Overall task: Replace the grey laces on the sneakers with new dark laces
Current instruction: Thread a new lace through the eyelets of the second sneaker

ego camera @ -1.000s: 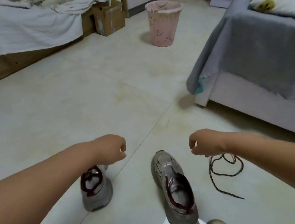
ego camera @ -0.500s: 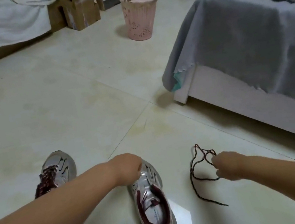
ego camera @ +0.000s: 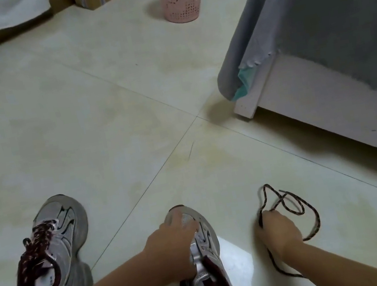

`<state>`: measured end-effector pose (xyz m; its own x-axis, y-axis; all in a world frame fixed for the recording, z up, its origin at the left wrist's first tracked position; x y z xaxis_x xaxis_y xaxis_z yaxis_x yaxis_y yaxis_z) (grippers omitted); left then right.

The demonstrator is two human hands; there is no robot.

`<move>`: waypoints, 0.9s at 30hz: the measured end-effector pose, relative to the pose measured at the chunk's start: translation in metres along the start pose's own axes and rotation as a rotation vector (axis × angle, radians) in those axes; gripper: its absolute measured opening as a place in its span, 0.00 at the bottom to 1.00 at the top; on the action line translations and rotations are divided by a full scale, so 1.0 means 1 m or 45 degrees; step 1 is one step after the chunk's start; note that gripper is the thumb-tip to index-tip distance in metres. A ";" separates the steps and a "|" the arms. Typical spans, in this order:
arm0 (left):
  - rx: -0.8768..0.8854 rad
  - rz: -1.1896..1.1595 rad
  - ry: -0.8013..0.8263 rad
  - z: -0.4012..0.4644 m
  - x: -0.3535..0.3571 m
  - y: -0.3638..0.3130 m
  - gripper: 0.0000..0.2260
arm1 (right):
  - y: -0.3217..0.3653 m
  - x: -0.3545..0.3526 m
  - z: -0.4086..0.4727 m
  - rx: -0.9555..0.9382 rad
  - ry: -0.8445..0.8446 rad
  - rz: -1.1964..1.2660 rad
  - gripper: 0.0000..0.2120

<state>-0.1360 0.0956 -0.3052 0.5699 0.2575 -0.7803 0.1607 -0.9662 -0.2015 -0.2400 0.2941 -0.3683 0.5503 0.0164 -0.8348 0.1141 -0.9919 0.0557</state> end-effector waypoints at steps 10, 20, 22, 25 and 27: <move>-0.159 -0.171 -0.307 -0.010 -0.021 0.008 0.06 | 0.040 -0.060 -0.043 -0.250 -0.015 0.836 0.08; -0.053 -2.122 -0.454 -0.048 -0.074 0.001 0.06 | 0.129 -0.128 -0.118 -0.671 -0.080 1.139 0.08; -0.044 -2.263 -0.474 -0.054 -0.079 0.008 0.11 | 0.136 -0.131 -0.121 -0.686 -0.092 1.113 0.08; -0.175 -2.388 -0.608 -0.059 -0.088 0.027 0.10 | 0.137 -0.129 -0.118 -0.626 -0.036 1.158 0.09; -0.289 -2.402 -0.786 -0.063 -0.094 0.051 0.10 | 0.128 -0.124 -0.109 -0.526 0.050 1.166 0.08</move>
<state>-0.1310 0.0230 -0.2045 -0.7046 0.6759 0.2160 0.2240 0.5007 -0.8361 -0.2037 0.1784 -0.1980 0.5961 -0.7192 -0.3570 -0.0929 -0.5034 0.8591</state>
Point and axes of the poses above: each hand's wrist, its own z-axis towards the middle knuckle, its own x-axis out of the palm, y = z × x, the point moved 5 cm from there along z, towards the middle knuckle, and after that the axes turned 3 degrees about x, right-handed, at the moved point
